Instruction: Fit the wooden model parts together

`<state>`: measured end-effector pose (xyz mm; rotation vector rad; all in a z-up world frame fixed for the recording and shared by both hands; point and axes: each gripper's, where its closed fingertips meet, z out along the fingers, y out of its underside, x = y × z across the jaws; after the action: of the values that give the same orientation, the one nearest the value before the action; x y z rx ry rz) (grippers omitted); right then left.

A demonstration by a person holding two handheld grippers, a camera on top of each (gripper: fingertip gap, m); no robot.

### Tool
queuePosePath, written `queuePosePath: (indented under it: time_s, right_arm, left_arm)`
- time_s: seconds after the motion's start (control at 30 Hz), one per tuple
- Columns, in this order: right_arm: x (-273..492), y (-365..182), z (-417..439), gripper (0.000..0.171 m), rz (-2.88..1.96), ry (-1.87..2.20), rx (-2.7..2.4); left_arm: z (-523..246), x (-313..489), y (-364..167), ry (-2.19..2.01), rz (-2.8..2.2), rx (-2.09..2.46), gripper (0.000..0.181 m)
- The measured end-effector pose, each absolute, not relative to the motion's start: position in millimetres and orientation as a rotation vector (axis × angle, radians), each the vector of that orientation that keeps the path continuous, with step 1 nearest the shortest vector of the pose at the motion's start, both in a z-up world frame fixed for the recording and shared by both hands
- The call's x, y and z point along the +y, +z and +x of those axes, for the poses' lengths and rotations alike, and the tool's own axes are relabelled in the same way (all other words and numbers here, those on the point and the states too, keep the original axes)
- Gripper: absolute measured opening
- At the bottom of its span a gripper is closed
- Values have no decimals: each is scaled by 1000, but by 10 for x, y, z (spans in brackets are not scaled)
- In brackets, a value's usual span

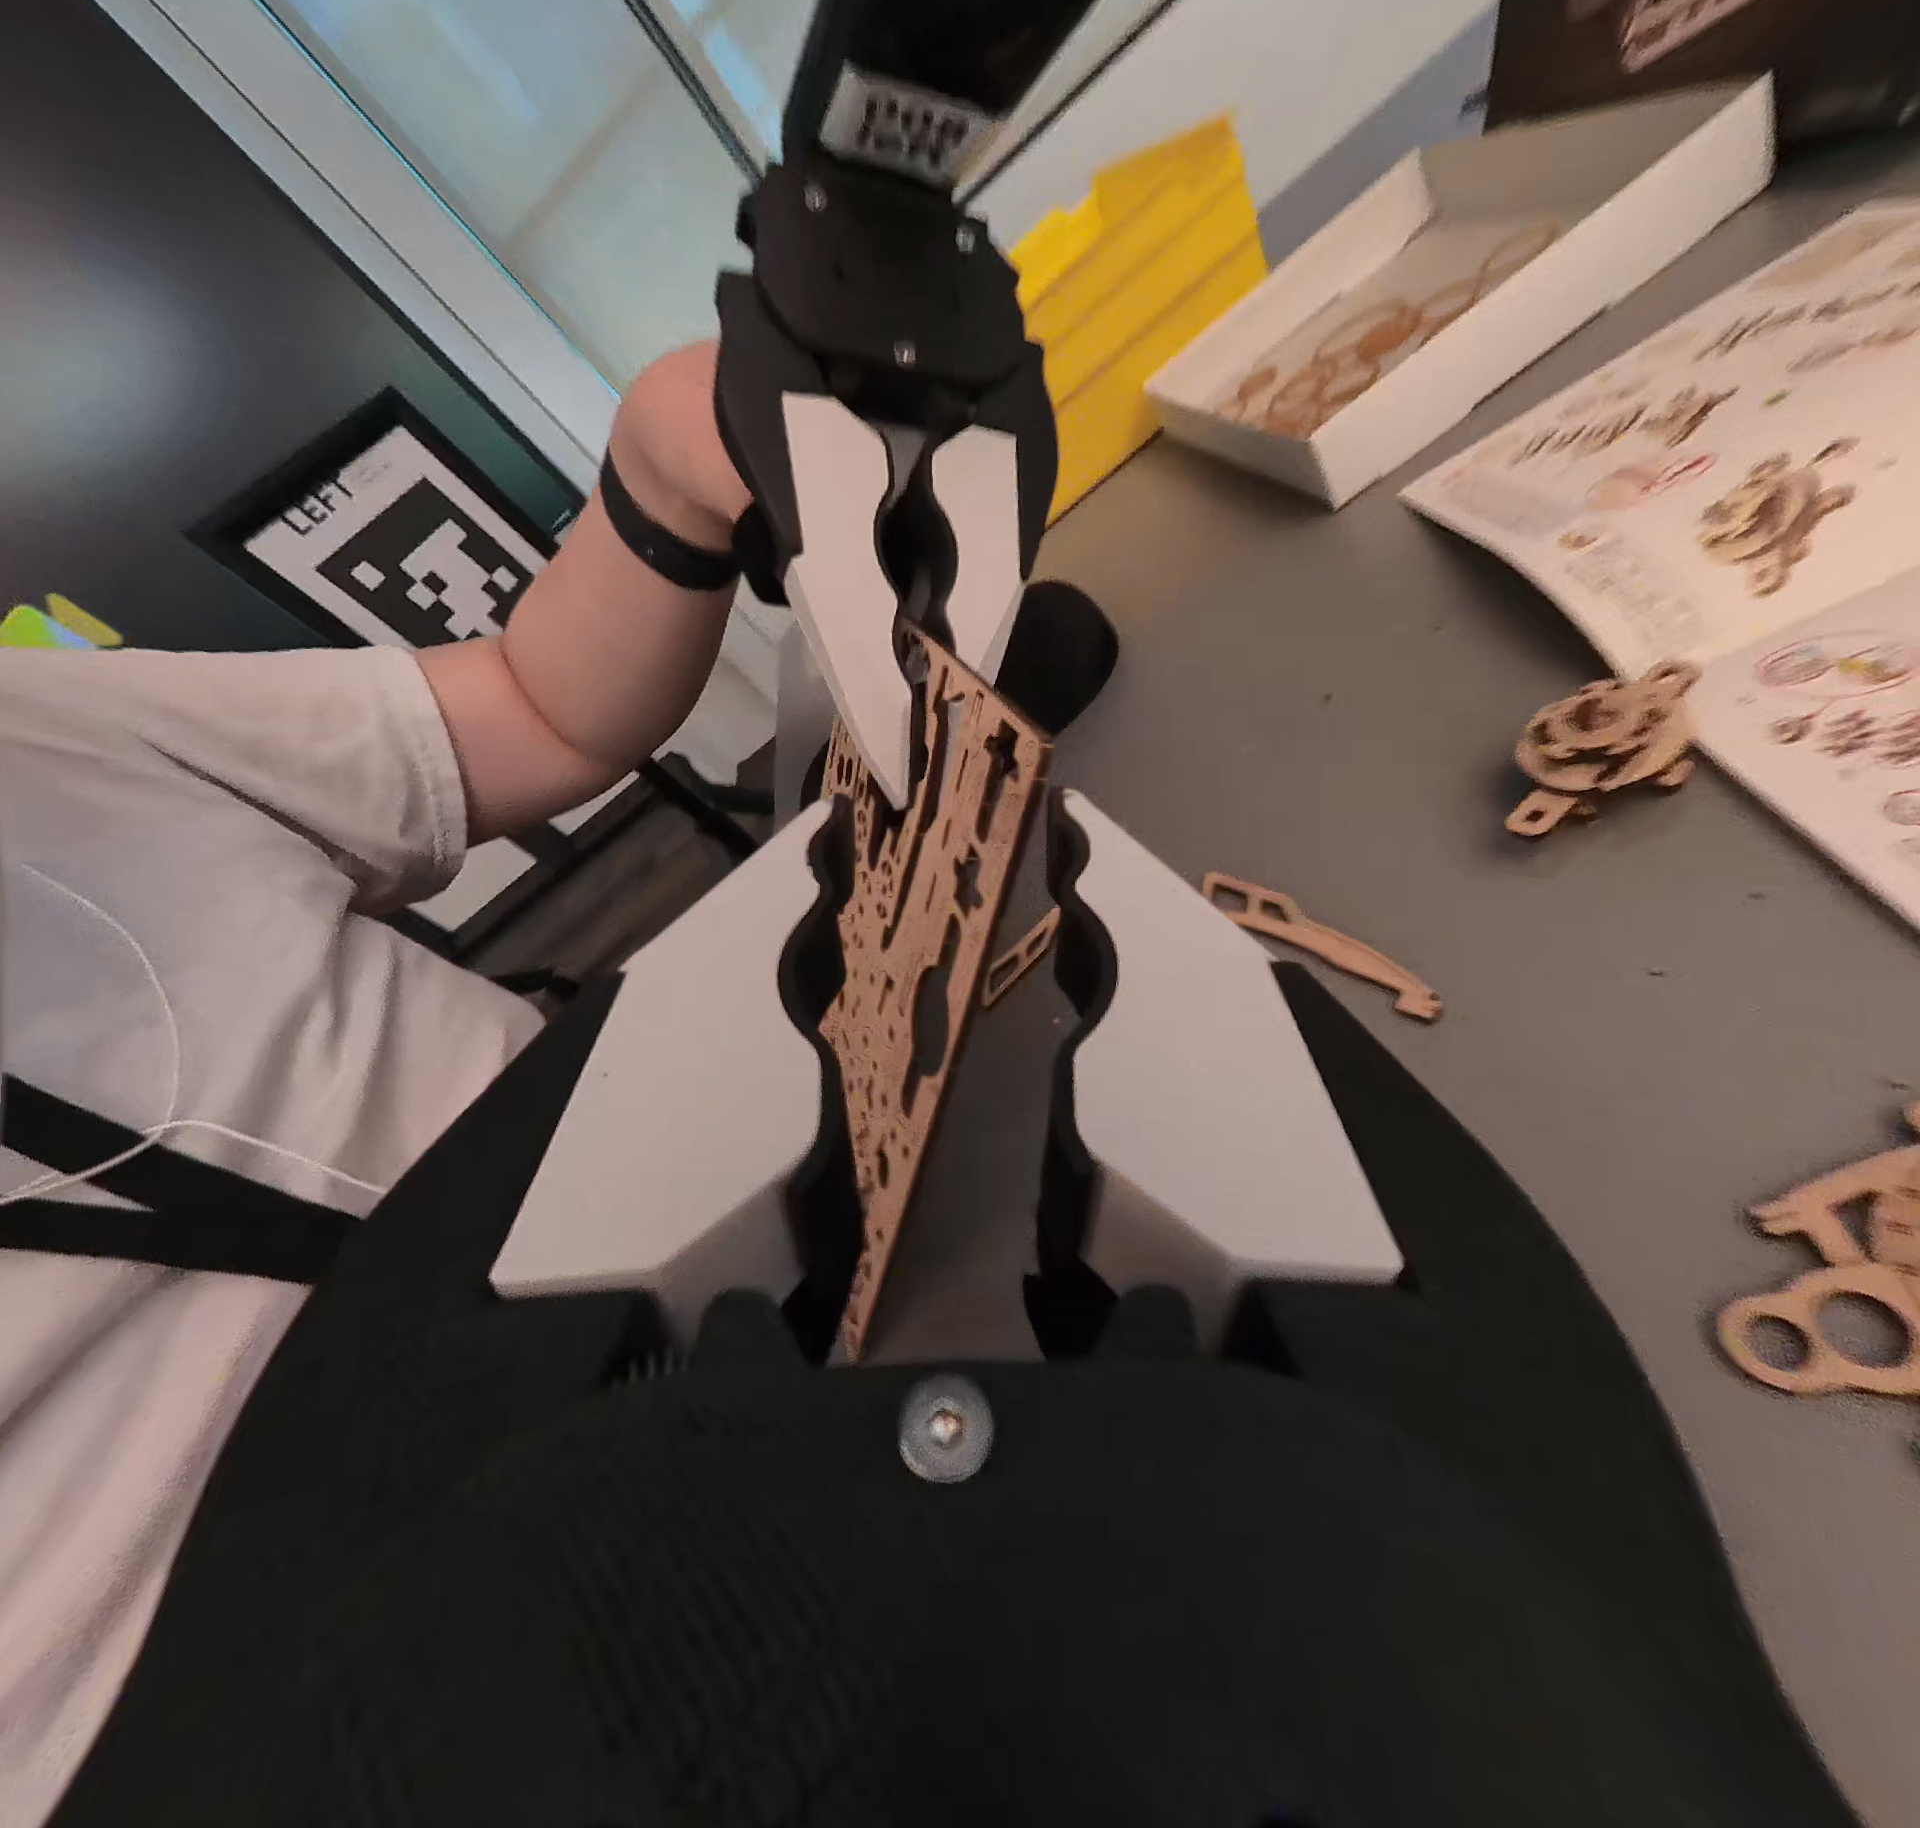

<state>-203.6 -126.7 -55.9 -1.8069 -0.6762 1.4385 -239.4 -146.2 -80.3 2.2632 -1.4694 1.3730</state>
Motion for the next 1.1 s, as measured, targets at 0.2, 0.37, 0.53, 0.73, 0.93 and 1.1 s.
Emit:
queuePosePath:
  time_s: [0.2,0.37,0.53,0.73,0.93,1.1]
  right_arm:
    - [-1200,-575,-1911,36,-1778,1510,-620]
    - [-1396,-757,-2189,16,-1852,1712,-666]
    - [-1548,-872,-2328,3,-1865,1734,-780]
    - [-1468,-826,-2244,1,-1808,1741,-697]
    - [-1354,-767,-2209,1,-1727,1766,-636]
    - [-1394,-676,-2358,3,-1665,1820,-735]
  left_arm:
    - [-2485,-1431,-856,1377,2260,-1459,4]
    - [-2461,-1441,-849,1387,2249,-1485,5]
    - [-2429,-1174,-590,1557,2357,-1468,22]
    - [-2994,-728,-308,1741,2702,-1375,41]
    - [-3286,-1151,-721,1951,2616,-1058,46]
    - [-3298,-1401,-720,2194,2452,-1022,1]
